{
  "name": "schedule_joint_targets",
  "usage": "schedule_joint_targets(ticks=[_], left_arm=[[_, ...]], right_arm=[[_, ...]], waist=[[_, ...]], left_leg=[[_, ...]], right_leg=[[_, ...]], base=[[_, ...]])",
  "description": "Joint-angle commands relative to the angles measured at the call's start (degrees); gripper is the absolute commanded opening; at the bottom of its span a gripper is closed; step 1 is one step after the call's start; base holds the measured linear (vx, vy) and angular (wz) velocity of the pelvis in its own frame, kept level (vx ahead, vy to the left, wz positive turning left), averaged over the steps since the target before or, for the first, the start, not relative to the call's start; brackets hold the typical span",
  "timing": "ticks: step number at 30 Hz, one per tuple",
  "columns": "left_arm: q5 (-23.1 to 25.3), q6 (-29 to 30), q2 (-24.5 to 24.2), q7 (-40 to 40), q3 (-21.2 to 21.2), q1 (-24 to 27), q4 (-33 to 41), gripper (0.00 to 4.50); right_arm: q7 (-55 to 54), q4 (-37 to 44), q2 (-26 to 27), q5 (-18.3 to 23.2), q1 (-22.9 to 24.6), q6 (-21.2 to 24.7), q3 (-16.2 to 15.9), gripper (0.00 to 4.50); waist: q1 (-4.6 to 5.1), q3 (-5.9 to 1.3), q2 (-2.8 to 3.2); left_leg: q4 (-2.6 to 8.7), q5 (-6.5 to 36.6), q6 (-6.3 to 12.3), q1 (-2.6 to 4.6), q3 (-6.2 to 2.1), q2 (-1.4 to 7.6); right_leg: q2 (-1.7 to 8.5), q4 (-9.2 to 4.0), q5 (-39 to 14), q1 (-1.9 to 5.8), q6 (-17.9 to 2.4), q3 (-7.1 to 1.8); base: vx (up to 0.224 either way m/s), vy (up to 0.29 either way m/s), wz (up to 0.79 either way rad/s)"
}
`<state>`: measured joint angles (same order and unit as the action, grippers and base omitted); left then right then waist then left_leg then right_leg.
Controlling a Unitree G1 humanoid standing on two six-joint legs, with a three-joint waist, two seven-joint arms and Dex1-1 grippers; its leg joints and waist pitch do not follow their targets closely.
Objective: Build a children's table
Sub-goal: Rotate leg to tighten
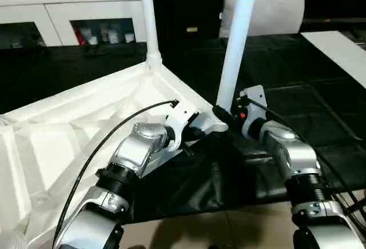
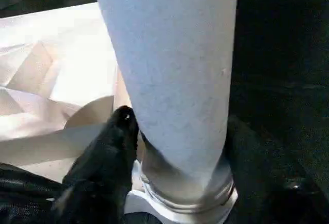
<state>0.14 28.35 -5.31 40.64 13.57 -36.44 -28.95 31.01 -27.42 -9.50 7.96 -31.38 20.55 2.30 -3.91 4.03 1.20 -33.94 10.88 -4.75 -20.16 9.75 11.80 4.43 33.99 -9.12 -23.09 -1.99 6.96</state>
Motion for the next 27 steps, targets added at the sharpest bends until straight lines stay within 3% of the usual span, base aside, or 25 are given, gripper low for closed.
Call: schedule_joint_targets(ticks=[1, 6, 9, 11, 13, 18, 21, 27], left_arm=[[0.28, -3.61, 0.47, 1.39, 1.55, -1.91, 0.76, 0.00], [1.90, -9.12, -3.12, 4.81, 3.52, -0.84, 0.22, 0.00], [2.04, -9.96, -3.73, 5.66, 3.95, -0.57, 0.20, 0.00], [1.85, -11.56, -5.33, 8.85, 4.95, 0.40, 0.84, 0.00], [1.06, -12.56, -6.66, 12.28, 5.83, 1.13, 1.80, 0.00], [-0.25, -15.93, -10.11, 20.64, 8.35, 2.58, 3.74, 0.00], [-0.21, -17.86, -12.51, 25.51, 9.68, 3.02, 4.07, 0.00], [-0.09, -20.73, -15.15, 30.46, 10.52, 2.64, 3.29, 0.00]], right_arm=[[3.58, 0.74, 1.06, 0.37, 0.98, 0.76, -2.91, 3.11], [9.30, 2.70, -4.15, 2.76, 2.23, -1.24, -1.45, 3.58], [10.64, 3.17, -5.15, 3.36, 2.36, -1.17, -0.96, 3.90], [16.16, 5.48, -8.90, 4.55, 3.33, -1.13, -0.58, 3.98], [20.01, 6.43, -11.47, 5.38, 3.77, -1.53, -0.52, 4.10], [28.47, 7.64, -17.08, 5.24, 4.86, -3.91, -2.89, 4.48], [33.54, 7.86, -19.15, 5.82, 5.33, -4.25, -4.13, 4.48], [40.21, 7.81, -21.05, 6.21, 5.53, -3.64, -7.05, 3.85]], waist=[[-0.67, -4.64, -0.62], [-1.30, -4.49, -0.25], [-1.51, -4.53, -0.29], [-1.88, -4.54, -0.34], [-2.09, -4.52, -0.39], [-2.75, -4.43, -0.53], [-2.95, -4.28, -0.62], [-3.22, -4.21, -0.58]], left_leg=[[3.30, 6.65, 4.70, -0.42, -0.24, 0.72], [3.44, 8.10, 4.79, -0.12, -0.19, 0.95], [3.44, 8.01, 4.60, -0.15, -0.24, 1.06], [3.38, 8.14, 4.74, 0.13, -0.17, 1.18], [3.43, 7.70, 4.88, -0.10, -0.20, 1.21], [3.39, 7.91, 5.32, 0.00, -0.10, 1.32], [3.44, 8.71, 5.23, 0.00, -0.07, 1.26], [3.55, 10.00, 4.74, 0.12, -0.17, 1.50]], right_leg=[[3.97, -4.99, -19.63, 3.65, -6.49, -2.96], [3.90, -5.11, -19.11, 3.50, -6.53, -3.14], [4.04, -4.82, -18.05, 3.56, -7.44, -3.12], [4.01, -4.75, -17.40, 3.45, -7.84, -3.27], [4.01, -4.51, -16.39, 3.60, -8.26, -3.27], [4.19, -4.51, -17.26, 3.51, -8.40, -3.36], [4.14, -4.75, -19.85, 3.41, -7.85, -3.20], [4.22, -4.89, -21.81, 3.27, -7.45, -3.22]], base=[[0.000, 0.000, 0.00], [0.000, 0.000, 0.00], [0.000, 0.000, 0.00], [0.000, 0.000, 0.00], [0.000, 0.000, 0.00], [0.000, 0.000, 0.00], [0.000, 0.000, 0.00], [0.000, 0.000, 0.00]])
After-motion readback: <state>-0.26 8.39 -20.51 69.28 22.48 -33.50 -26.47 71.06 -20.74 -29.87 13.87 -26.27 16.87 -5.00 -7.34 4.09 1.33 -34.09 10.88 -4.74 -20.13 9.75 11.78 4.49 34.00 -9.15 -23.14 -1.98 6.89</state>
